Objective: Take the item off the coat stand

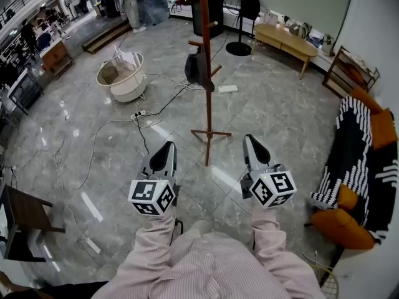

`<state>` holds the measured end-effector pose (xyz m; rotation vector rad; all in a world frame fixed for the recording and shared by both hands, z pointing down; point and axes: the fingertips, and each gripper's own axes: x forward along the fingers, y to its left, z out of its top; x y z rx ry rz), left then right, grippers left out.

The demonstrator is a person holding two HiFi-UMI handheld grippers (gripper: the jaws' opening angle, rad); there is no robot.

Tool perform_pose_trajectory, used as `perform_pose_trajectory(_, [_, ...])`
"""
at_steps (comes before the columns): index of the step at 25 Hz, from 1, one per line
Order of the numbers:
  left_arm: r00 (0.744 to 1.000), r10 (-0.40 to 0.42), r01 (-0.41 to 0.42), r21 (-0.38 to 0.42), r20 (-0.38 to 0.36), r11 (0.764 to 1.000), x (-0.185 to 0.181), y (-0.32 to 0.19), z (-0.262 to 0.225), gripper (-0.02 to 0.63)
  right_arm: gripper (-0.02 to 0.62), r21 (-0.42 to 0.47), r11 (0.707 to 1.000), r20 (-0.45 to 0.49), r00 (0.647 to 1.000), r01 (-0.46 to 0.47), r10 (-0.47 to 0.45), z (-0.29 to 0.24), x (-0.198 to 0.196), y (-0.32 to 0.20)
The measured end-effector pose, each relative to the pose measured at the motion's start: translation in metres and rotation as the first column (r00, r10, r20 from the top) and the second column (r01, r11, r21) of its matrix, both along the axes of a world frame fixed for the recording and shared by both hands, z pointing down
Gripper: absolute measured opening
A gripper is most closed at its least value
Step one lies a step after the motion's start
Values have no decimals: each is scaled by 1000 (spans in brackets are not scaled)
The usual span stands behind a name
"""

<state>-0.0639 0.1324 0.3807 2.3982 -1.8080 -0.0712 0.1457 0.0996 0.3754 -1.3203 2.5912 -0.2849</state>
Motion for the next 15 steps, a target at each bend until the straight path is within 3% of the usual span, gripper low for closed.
perform_pose_trajectory(7, [1000,-20,19,-13,-23,1000,-13,-30,3,4,5,-25,1000,-7,1000,19,-19,7,-12,-28])
perform_pose_trajectory(15, [999,10,-12,-39,-42,999,-33,-97,14,95,5,-44,999,-4,1000,18,-18,15,-37,-93])
